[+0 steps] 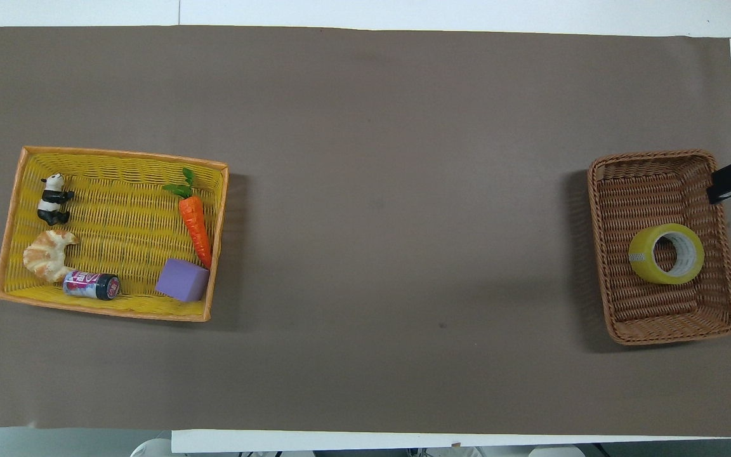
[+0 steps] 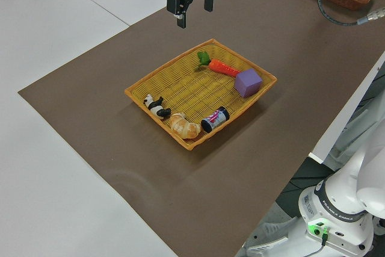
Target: Move tape to another basket
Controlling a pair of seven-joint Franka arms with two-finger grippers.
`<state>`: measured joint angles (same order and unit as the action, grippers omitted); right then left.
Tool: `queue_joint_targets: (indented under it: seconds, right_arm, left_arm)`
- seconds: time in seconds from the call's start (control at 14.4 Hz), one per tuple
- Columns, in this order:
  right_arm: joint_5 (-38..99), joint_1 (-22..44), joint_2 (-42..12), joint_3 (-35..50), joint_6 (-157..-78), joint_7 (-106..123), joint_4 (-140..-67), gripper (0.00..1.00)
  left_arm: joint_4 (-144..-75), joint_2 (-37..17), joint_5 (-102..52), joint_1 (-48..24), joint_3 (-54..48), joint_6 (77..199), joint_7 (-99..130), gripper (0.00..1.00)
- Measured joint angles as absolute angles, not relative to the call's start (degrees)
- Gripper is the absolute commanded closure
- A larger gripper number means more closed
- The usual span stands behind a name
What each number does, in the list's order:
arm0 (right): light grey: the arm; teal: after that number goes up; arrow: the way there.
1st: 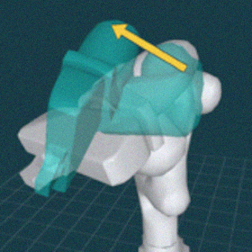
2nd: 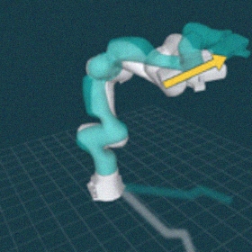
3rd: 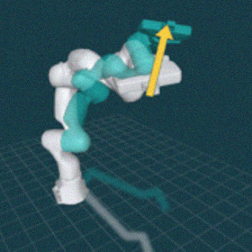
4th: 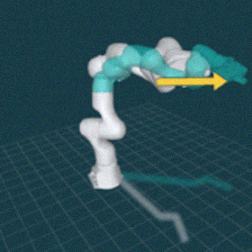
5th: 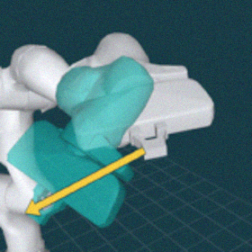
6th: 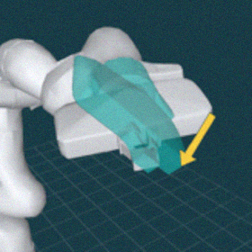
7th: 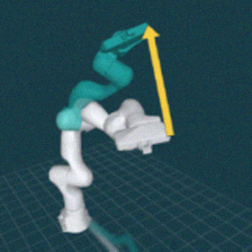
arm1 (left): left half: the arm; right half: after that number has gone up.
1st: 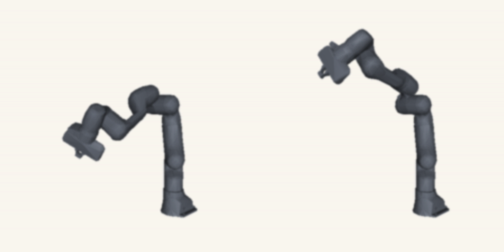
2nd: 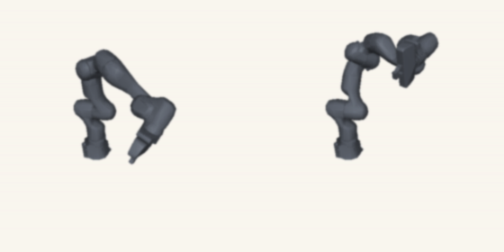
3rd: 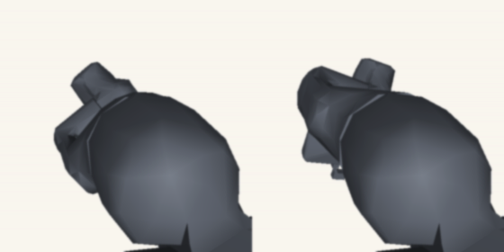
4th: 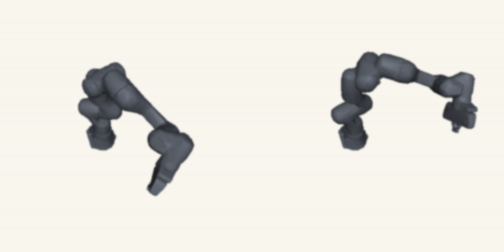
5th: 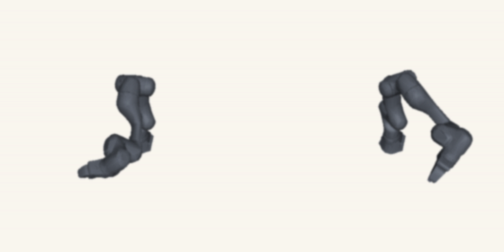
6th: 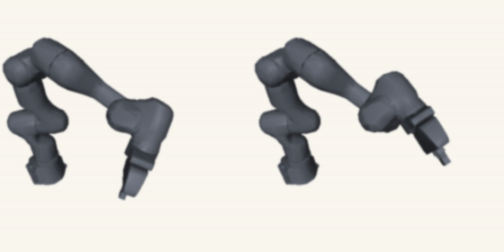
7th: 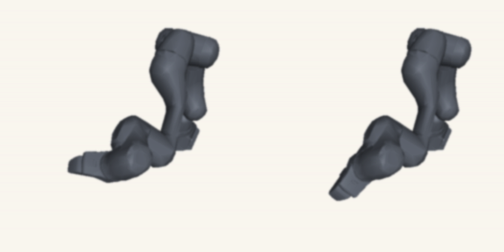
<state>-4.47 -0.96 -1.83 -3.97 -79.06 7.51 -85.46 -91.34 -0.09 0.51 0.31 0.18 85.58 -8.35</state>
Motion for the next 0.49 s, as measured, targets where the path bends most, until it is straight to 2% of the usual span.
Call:
queue_joint_targets:
  seconds: [0.49]
  right_arm:
    - [-4.0,-0.6,-1.9,-6.4,-78.6,7.4,-84.5,0.0]
  left_arm:
    - [-91.3,-0.1,0.5,0.3,0.2,85.6,-8.4,0.0]
